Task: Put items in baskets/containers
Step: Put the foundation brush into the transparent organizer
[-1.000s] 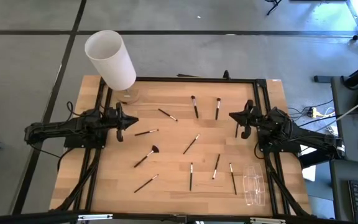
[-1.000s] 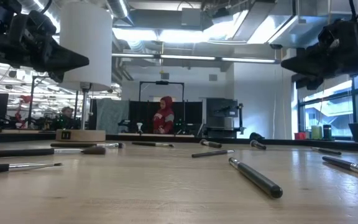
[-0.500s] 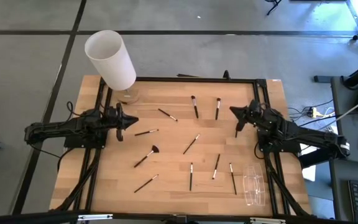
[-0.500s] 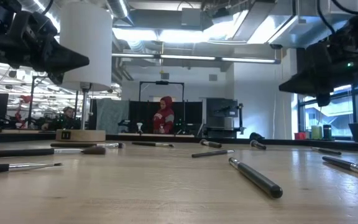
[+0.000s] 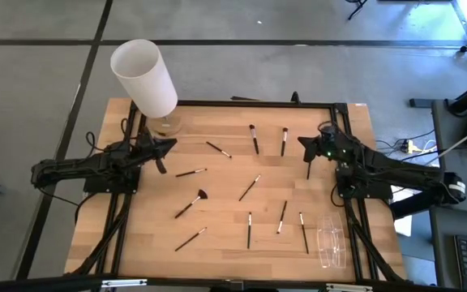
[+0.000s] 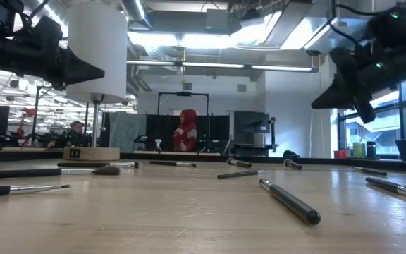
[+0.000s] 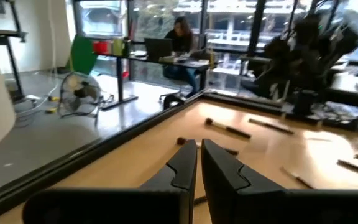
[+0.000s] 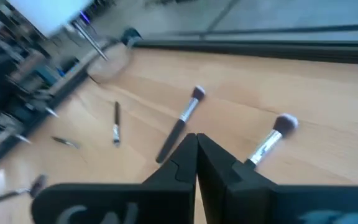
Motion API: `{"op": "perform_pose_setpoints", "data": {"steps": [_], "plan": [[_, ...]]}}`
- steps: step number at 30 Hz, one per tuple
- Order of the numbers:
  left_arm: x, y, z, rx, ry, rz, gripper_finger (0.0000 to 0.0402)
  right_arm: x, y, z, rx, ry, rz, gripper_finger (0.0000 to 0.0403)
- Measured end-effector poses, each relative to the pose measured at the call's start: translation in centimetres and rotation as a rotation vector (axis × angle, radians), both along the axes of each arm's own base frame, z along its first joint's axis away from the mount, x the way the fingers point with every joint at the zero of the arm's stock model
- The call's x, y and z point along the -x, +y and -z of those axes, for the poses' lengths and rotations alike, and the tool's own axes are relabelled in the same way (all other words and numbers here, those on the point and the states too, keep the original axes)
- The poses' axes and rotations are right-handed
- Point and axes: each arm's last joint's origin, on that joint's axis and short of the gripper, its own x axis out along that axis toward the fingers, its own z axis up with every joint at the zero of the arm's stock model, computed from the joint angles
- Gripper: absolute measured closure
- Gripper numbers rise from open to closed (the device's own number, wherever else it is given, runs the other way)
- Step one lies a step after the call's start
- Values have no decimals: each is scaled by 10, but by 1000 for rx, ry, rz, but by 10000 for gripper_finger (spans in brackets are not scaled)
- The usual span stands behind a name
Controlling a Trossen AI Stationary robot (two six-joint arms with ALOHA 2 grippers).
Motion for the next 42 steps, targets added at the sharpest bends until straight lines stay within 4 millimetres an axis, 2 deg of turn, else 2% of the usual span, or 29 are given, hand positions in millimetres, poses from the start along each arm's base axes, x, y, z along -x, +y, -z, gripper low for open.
{"op": "perform_pose_setpoints", "data": {"steps": [4, 8, 11, 17, 21, 27, 34, 38, 42], "plan": [[-4, 1, 2, -31, 45, -11, 382, -14, -8, -17, -41, 152, 16, 393], [-10, 2, -2, -73, 42, -27, 382, -31, -18, -23, -98, 293, 70, 383], [-15, 3, 1, -66, 73, -29, 382, -47, -28, -28, -125, 356, 87, 357], [-27, 7, 12, -16, 152, -93, 382, -75, -54, -29, -187, 502, 115, 279], [-38, 8, 10, -2, 156, -107, 382, -93, -75, -22, -286, 567, 99, 248], [-65, 11, 4, 44, 228, -73, 382, -117, -99, -7, -435, 636, 45, 256], [-92, 11, 7, 34, 351, -91, 377, -124, -107, 2, -520, 760, 54, 284], [-104, 16, 8, 24, 392, -139, 344, -126, -112, 4, -527, 755, 67, 291], [-114, 26, 7, 34, 408, -173, 298, -122, -123, 14, -561, 775, 103, 291]]}}
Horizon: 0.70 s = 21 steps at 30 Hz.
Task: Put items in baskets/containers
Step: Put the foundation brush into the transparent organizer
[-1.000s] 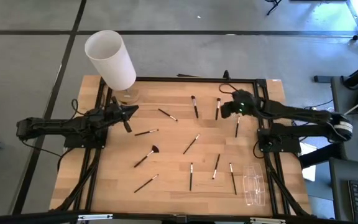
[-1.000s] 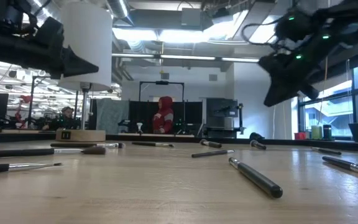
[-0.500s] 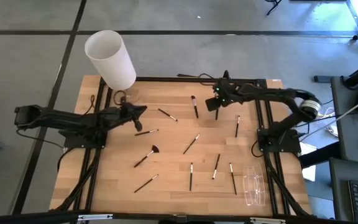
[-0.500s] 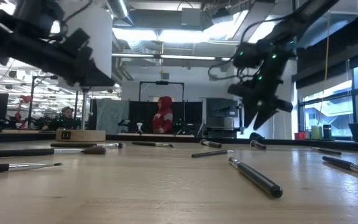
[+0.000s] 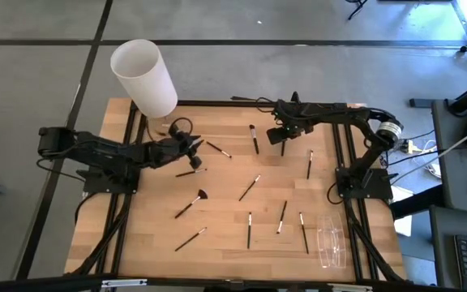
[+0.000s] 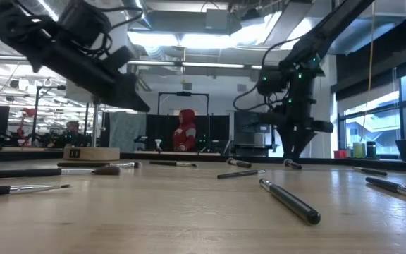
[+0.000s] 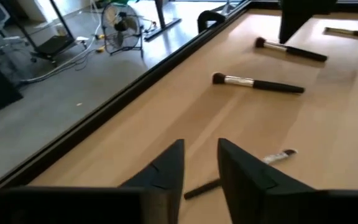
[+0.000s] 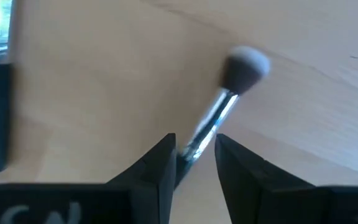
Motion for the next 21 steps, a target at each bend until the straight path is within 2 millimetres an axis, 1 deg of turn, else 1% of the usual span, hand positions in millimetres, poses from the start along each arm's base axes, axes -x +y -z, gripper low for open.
{"op": "perform_pose_setpoints", "data": {"steps": [4, 8, 10, 13, 16, 19, 21], "plan": [[-10, 9, 1, 19, 12, -12, 268, 4, -13, 13, -17, 16, 50, 291], [-19, 13, 7, 28, 25, -11, 261, 5, -19, 21, -47, 9, 69, 292], [-22, 13, 13, 49, 35, -17, 261, 4, -19, 24, -68, 19, 53, 293], [-24, 8, 25, 109, 47, -19, 261, 6, -17, 29, -105, 57, 46, 305], [-27, -2, 35, 143, 72, 5, 261, 9, -15, 30, -134, 91, 47, 329], [-30, -12, 39, 138, 89, 21, 261, 8, -11, 31, -150, 101, 34, 351], [-30, -18, 41, 129, 96, 24, 261, 7, -10, 32, -152, 97, 20, 356]]}}
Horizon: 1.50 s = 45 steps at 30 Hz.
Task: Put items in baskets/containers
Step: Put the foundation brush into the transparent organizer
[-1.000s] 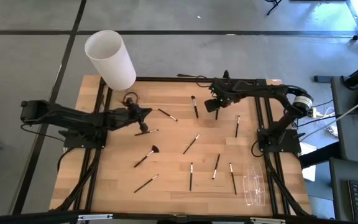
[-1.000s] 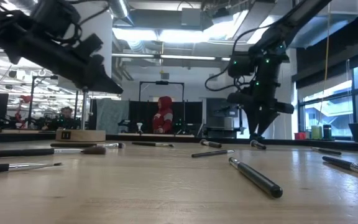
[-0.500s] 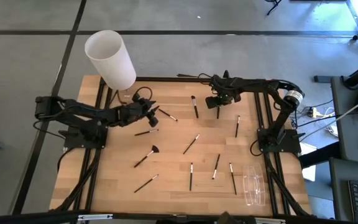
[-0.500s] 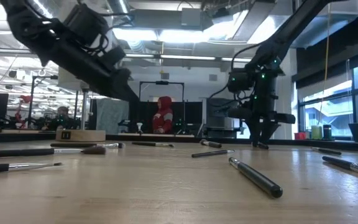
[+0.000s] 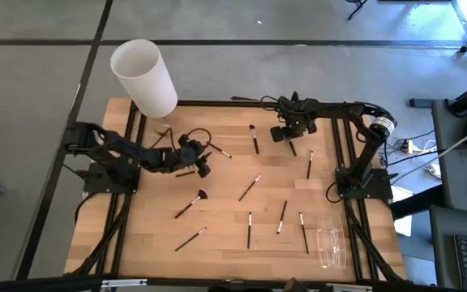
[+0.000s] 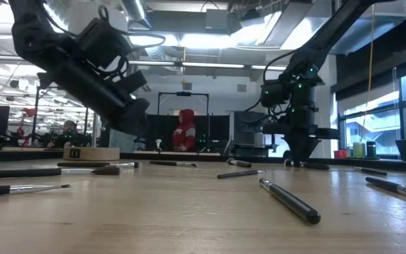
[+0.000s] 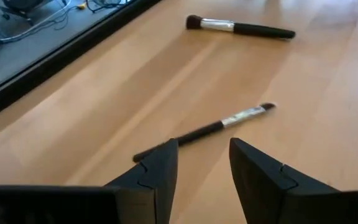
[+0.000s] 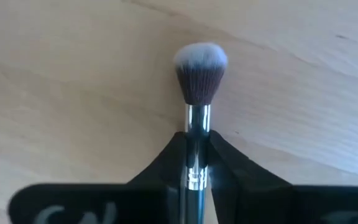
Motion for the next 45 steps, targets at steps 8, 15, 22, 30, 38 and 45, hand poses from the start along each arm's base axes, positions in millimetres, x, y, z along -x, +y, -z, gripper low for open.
{"op": "perform_pose_setpoints", "data": {"steps": [8, 15, 22, 30, 38, 45], "plan": [[2, -32, 5, 23, 31, 58, 261, -5, 14, -17, 114, 9, -54, 340], [8, -58, 5, -102, 55, 42, 261, 6, 66, -74, 289, -167, -81, 355], [10, -66, 4, -169, 53, 24, 261, 49, 149, -109, 440, -423, -210, 344], [12, -63, 2, -251, 49, -70, 261, 96, 212, -120, 473, -674, -508, 350], [8, -54, -5, -304, -4, -167, 261, 122, 246, -116, 400, -687, -665, 350], [6, -48, -6, -215, -100, -215, 261, 133, 274, -112, 308, -680, -730, 351]]}}
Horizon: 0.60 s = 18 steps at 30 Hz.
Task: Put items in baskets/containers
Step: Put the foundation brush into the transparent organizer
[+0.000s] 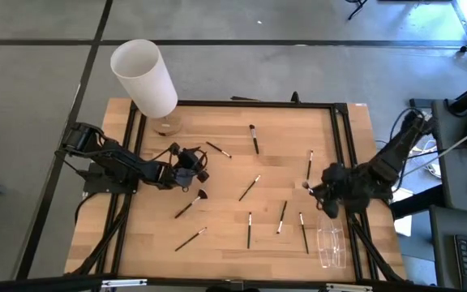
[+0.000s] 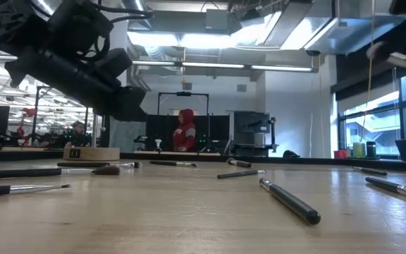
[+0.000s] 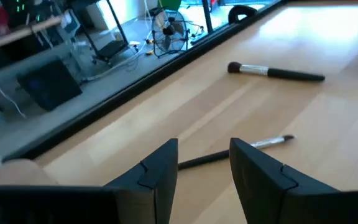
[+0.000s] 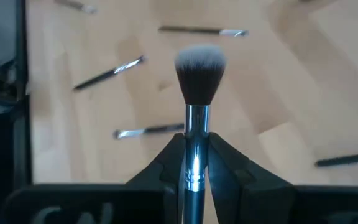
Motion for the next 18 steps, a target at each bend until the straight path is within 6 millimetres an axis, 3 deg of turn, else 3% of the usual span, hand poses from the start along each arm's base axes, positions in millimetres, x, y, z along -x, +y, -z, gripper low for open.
{"op": "perform_pose_setpoints", "data": {"steps": [7, 18], "plan": [[-1, 0, -2, 33, -71, -14, 261, 14, 24, -36, 19, -59, -116, 351], [-4, -3, -6, 43, -115, 2, 261, 35, 55, -3, 125, -41, -104, 351]]}}
